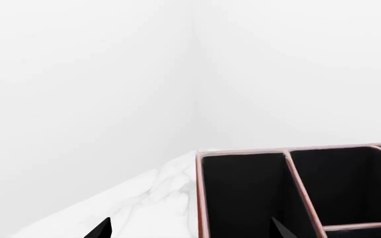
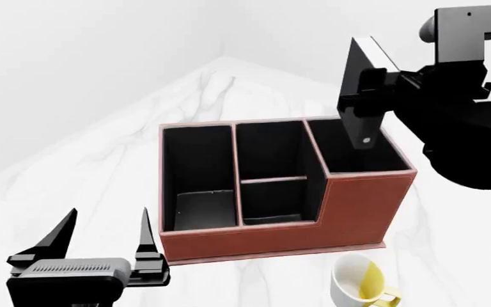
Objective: Pick up the book and place it in the right compartment of the caddy.
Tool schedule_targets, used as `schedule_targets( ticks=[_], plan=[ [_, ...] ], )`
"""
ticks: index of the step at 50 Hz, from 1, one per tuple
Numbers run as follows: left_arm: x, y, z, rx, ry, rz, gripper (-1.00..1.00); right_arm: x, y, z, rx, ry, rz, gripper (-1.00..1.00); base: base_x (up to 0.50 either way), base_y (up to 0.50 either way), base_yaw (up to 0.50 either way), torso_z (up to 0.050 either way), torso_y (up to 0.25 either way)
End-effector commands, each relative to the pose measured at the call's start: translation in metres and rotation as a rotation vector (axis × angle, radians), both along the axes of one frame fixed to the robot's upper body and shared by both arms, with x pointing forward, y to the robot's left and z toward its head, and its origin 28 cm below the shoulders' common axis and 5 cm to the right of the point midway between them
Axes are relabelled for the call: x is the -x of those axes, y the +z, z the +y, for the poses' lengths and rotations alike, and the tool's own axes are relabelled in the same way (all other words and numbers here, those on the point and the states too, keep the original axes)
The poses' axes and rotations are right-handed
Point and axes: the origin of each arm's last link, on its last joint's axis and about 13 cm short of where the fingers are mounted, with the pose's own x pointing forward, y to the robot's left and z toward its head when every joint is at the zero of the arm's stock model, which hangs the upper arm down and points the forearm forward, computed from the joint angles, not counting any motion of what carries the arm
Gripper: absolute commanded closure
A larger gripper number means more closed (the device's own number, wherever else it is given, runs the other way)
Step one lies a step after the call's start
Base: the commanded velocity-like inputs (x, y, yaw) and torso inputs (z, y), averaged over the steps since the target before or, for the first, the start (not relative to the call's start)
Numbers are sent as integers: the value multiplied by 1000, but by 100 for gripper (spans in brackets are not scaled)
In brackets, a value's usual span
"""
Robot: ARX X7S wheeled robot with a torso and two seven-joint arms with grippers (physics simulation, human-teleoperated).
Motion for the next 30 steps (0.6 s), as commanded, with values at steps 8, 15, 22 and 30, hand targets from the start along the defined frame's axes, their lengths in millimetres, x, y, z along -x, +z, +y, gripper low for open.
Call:
schedule_targets(
  ticks=[8, 15, 22, 30],
  plan=[
    [-1, -1, 0, -1, 0, 3, -100, -15, 3, -2, 12, -25, -12, 100, 0, 0, 0, 1, 1],
    [-1, 0, 0, 0, 1, 3, -100, -20, -2, -1, 18, -20, -2, 100, 0, 0, 0, 0, 1],
    [-1, -1, 0, -1, 1, 4, -100, -24, -4, -3, 15, -30, 2, 100, 0, 0, 0, 0, 3],
    [-1, -1, 0, -2, 1, 3, -100, -25, -7, -4, 15, -38, 6, 100, 0, 0, 0, 0, 1]
  ],
)
